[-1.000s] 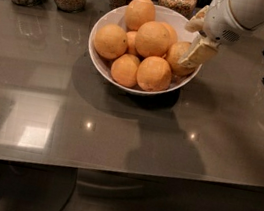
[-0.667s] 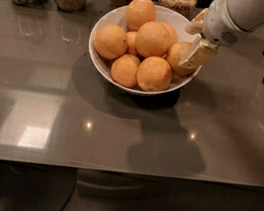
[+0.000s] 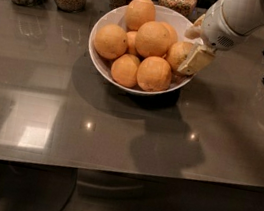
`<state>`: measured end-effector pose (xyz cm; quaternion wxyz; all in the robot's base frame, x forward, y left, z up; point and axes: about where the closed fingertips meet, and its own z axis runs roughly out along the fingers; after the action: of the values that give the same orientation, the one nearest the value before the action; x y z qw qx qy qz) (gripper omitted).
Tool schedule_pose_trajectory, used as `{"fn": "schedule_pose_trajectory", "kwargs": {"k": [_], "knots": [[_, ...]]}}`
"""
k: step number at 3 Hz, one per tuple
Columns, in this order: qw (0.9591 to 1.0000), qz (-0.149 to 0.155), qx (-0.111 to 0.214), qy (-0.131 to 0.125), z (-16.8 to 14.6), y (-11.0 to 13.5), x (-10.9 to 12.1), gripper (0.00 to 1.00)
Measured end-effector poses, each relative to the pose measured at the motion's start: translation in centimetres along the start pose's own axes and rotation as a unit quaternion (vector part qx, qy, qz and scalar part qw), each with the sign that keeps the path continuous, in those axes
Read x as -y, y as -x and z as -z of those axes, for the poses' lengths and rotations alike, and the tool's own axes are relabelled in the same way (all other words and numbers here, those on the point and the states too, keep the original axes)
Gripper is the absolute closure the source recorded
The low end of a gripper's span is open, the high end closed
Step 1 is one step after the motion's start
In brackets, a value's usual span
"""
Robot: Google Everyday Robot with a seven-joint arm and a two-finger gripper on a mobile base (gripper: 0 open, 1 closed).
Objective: Pick orange from white bowl
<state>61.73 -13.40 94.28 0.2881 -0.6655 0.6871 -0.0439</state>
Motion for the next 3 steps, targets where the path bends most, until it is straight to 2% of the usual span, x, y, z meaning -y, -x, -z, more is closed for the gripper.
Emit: {"fn": "schedule_pose_trajectory", "kwargs": {"k": [3], "knots": [[0.9998, 0.005, -0.004, 0.021, -2.3, 0.0, -0.7, 0.37]]}}
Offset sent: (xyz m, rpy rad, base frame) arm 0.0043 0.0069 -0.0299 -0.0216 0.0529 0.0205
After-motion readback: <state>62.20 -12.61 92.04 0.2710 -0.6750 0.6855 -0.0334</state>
